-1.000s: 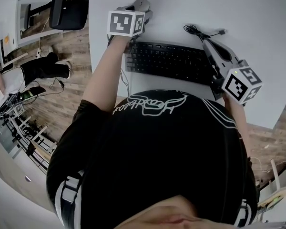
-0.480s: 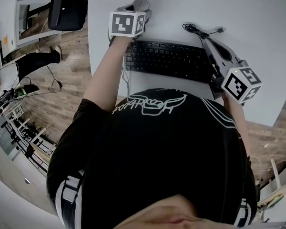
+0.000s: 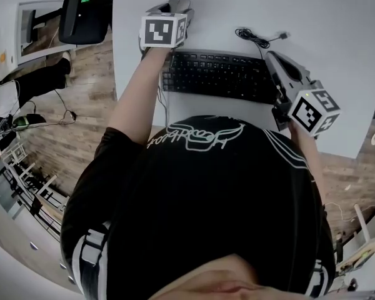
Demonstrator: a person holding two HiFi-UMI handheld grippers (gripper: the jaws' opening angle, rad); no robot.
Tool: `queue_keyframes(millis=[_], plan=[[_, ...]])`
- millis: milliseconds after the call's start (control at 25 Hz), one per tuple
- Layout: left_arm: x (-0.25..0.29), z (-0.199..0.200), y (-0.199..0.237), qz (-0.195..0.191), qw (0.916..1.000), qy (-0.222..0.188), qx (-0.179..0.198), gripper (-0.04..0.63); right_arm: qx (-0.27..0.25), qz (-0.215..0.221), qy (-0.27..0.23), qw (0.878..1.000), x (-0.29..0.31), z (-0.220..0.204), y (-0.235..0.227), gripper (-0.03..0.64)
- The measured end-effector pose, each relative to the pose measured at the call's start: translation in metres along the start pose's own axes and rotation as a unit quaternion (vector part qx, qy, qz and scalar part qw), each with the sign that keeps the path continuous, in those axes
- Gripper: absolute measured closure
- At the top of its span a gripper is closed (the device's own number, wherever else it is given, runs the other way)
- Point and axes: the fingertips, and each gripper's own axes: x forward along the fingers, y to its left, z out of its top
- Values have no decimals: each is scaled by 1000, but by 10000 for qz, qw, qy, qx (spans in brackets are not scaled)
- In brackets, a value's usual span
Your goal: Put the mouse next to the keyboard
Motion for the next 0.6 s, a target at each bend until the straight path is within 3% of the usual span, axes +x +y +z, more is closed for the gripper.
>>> queue_keyframes(millis=[400, 600], plan=[[-47, 20, -18, -291, 9968, -746, -1, 298, -248, -136, -153, 9995, -22, -7, 31, 606], [-90, 31, -37, -477, 9897, -1353, 26, 298, -385, -224, -281, 9986, -40, -14, 45, 606]])
